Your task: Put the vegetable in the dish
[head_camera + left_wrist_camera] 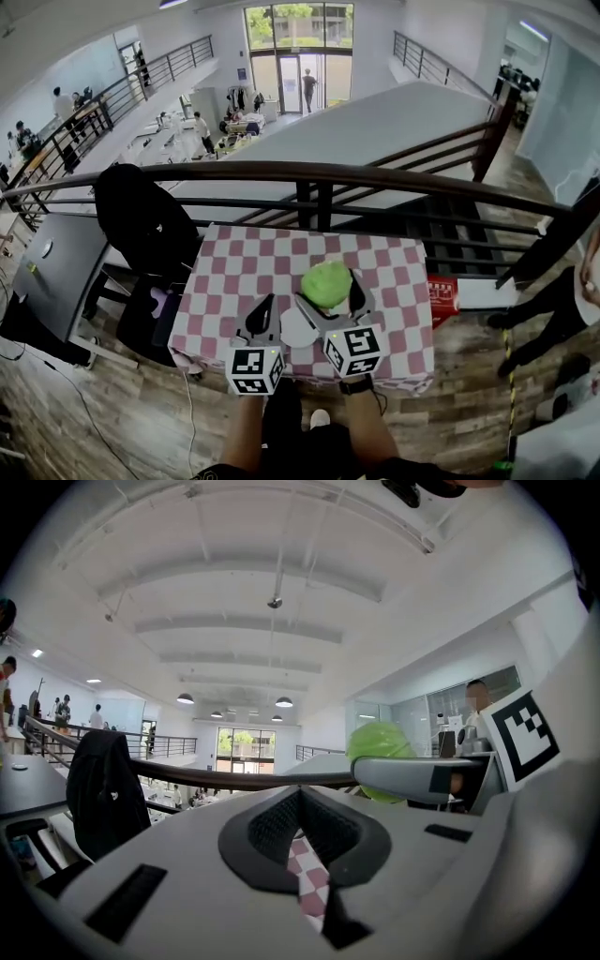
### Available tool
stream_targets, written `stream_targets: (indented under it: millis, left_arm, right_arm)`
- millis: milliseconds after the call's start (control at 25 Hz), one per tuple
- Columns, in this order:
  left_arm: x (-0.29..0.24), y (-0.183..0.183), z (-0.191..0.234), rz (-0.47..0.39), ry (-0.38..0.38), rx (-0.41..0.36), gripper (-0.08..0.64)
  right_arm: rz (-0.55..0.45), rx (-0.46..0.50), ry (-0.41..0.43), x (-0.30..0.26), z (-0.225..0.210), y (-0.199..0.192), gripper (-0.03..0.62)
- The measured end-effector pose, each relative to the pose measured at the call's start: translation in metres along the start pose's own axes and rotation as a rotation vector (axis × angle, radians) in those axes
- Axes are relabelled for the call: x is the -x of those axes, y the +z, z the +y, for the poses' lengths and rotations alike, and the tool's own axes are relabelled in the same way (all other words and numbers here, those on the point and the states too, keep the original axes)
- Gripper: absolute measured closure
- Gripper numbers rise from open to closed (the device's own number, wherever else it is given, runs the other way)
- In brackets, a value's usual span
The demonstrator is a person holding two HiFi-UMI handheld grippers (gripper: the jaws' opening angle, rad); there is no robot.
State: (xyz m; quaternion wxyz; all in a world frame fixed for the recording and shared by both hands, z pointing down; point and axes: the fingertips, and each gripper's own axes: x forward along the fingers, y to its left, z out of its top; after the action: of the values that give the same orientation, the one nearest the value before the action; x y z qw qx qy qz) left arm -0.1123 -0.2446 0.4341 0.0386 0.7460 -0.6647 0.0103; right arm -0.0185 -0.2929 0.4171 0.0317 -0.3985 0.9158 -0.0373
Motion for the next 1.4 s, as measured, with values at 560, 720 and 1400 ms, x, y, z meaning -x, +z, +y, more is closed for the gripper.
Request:
stream_targets:
  millis: [560, 720, 1400]
  left_arm:
    - [-0.025, -0.121, 0.032, 0.211, 0.010, 0.122, 0.546]
    - [-0.021, -0.160, 0.037, 0.273, 0.023, 0.157, 0.546]
    - [-0.026, -0.287, 0.074, 0.443, 0.042, 0.251, 0.546]
  right_arm:
    - [0.278, -0.079, -0.018, -0.026, -0.005, -0.141, 0.071]
    - [0.368, -0.105, -0.010, -0.024, 0.004, -0.183, 0.071]
    - [0.737, -0.099, -0.043, -0.018, 0.018, -0.350, 0.071]
